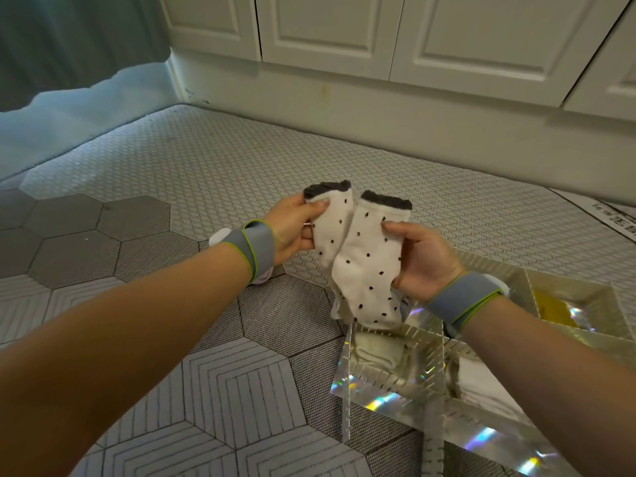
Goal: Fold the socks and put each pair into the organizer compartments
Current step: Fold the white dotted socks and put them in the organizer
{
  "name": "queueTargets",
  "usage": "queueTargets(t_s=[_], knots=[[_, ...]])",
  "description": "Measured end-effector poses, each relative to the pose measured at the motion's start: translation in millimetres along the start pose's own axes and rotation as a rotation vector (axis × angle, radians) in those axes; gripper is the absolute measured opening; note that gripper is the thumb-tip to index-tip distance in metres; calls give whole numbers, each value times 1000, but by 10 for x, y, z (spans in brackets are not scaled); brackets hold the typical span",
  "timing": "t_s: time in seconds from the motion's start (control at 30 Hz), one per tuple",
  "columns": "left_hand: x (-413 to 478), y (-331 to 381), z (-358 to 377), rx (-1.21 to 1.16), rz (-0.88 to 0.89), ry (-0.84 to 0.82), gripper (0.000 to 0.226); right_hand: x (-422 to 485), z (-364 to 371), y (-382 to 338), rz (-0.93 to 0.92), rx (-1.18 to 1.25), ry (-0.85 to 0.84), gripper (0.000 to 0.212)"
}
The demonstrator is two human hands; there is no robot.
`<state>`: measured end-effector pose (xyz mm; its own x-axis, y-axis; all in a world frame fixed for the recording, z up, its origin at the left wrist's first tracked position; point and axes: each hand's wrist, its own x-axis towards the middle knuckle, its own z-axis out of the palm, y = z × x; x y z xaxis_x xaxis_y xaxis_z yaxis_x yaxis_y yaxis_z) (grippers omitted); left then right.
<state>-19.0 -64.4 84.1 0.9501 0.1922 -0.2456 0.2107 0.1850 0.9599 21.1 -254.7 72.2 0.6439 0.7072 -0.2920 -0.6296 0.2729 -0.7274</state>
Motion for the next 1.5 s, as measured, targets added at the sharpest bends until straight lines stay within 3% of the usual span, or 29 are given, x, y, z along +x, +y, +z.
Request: queueTargets(t_s=[0.13,0.3,0.43,0.53,0.63,0.87,0.93,1.0,1.1,1.17,1.3,1.43,1.5], knots=[[9,-10,31,168,83,89,13,-14,-12,-54,-48,-45,-22,33],[31,-37,64,307,78,42,18,28,86,-8,-127,-349,48,21],[-29,-12,123,312,42,1,22,62,181,40,-178,-427,165,20],[-36,-14,131,268,14,-25,26,88,210,76,-192,-443,261,22],[-16,-29,107,229,-5,-26,29,91,236,86,-221,-411,316,6],[-43,-31,122,248,-55,-119,47,102,262,104,-264,-383,366,8],[-65,-16,133,244,-23,-162,38,115,251,113,-266,-390,388,10],[-63,-18,113,281,52,-204,13,137,224,124,-278,-397,420,16],[-73,-8,90,246,121,-225,31,149,173,117,-298,-454,411,36],[-86,15,114,209,154,-237,27,124,149,79,-237,-480,306,52],[-103,63,209,212,212,-197,21,60,111,51,-140,-572,110,26],[-125,98,295,188,171,-191,11,69,122,73,-226,-589,154,9],[-118,61,308,86,100,-239,28,57,156,52,-301,-533,189,6]])
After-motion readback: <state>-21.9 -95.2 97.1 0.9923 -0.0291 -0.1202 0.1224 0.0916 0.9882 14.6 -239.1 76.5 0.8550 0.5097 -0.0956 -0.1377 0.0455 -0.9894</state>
